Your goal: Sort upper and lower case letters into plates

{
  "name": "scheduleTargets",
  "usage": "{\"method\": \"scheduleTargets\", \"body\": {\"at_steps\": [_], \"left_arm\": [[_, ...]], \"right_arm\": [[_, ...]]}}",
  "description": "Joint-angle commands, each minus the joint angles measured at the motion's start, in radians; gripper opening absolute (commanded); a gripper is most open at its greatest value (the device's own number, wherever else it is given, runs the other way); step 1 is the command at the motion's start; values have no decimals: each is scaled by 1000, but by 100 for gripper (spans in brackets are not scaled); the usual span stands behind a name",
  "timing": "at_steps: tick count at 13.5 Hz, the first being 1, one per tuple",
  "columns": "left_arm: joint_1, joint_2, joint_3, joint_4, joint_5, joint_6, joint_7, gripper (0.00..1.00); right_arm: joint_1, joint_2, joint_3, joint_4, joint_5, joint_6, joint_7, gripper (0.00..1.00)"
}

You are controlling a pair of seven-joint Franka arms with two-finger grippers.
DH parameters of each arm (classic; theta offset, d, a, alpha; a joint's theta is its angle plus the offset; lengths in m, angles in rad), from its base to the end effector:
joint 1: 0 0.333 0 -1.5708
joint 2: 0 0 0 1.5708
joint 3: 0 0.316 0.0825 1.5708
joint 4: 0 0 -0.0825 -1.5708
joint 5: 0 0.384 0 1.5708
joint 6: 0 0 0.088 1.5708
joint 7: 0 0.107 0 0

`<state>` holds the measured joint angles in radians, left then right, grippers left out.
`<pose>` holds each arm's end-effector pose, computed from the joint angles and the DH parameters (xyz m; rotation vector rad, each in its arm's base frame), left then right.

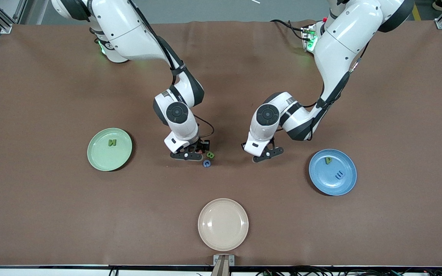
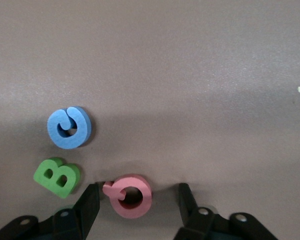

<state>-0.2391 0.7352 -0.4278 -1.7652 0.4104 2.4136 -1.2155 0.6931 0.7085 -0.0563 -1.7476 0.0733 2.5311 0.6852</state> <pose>0.5309 -0.3878 0.1760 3.0856 0.5248 -0.0109 0.5381 0.4011 0.1748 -3.0836 0.1419 -0.0858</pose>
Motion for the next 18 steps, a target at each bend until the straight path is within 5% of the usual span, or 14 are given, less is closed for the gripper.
{"method": "scheduleTargets", "body": {"at_steps": [1,3,5,13,14,15,16,17,18], "left_arm": [[18,1,8,7,28,16,4,0],[93,-42,8,6,31,12,8,0],[173,-81,8,1,36,9,56,0],[389,-117,3,-20,36,-59,189,6],[403,-114,4,-22,36,-71,195,15],[408,-108,7,-22,36,-73,198,36],[417,-99,6,-20,36,-73,189,83],[415,-99,4,-20,36,-73,182,100],[405,-105,0,-20,36,-82,180,100]], "right_arm": [[5,22,-4,11,-21,18,28,68],[-4,20,-4,11,-23,14,27,48],[-23,13,-3,10,-21,2,19,1],[-364,-280,-2,-203,-23,-207,-557,0],[-424,-300,0,-263,-23,-189,-634,0],[-449,-311,0,-309,-23,-160,-660,0],[-467,-313,0,-361,-23,-117,-676,0],[-472,-308,-2,-403,-23,-63,-678,0],[-477,-304,0,-426,-23,-34,-678,0]]}}
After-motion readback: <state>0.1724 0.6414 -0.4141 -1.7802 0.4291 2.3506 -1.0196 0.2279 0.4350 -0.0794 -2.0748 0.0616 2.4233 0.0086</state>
